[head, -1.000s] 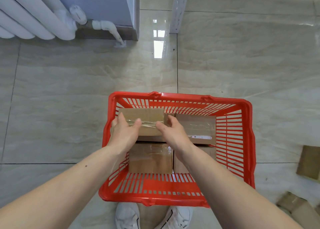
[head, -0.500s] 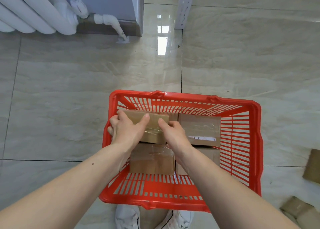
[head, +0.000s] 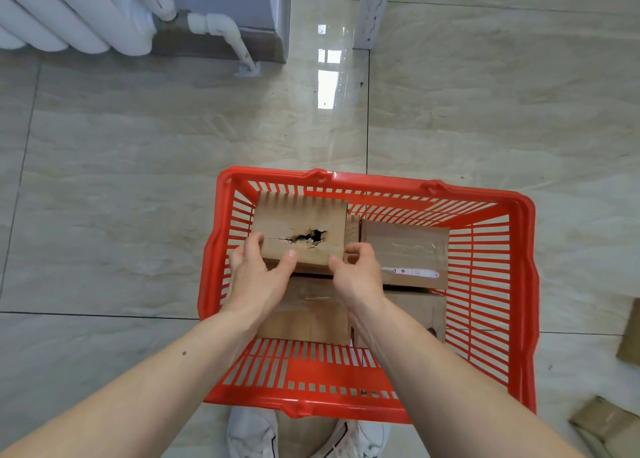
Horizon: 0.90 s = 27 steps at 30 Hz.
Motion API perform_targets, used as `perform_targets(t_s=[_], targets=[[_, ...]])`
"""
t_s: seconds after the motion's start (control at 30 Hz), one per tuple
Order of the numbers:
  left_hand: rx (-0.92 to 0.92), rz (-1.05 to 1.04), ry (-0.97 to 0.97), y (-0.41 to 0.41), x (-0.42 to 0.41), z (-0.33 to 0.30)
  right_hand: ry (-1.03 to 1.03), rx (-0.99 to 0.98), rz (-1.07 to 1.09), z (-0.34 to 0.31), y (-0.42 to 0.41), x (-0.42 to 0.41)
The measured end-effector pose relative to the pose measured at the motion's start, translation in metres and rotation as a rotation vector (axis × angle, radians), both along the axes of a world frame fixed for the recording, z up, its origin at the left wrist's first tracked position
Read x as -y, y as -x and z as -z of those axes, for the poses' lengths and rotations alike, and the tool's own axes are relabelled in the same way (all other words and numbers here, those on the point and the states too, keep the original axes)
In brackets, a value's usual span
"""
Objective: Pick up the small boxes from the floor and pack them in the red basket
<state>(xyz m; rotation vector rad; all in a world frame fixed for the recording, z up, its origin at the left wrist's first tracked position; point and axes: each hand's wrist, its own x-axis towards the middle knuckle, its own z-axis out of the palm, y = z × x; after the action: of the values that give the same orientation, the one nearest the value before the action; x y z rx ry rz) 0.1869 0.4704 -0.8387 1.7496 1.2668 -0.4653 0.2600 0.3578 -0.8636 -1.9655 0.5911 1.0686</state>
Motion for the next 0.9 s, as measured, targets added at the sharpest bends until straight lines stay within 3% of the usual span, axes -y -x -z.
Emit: perform_targets(t_s=[0.27, 0.57, 0.9], targets=[[-0.038, 0.036, 0.0, 0.007, 0.002, -0.01, -0.062, -0.032, 0.015, -0.014, 0.008, 0.01], [-0.003, 0.126, -0.003, -0.016, 0.049, -0.09, -0.014, -0.04, 0.067, -0.104, 0.008, 0.074], [0.145, 0.449, 0.054, -0.06, 0.164, -0.17, -0.062, 0.058, 0.429, -0.173, 0.009, 0.203]])
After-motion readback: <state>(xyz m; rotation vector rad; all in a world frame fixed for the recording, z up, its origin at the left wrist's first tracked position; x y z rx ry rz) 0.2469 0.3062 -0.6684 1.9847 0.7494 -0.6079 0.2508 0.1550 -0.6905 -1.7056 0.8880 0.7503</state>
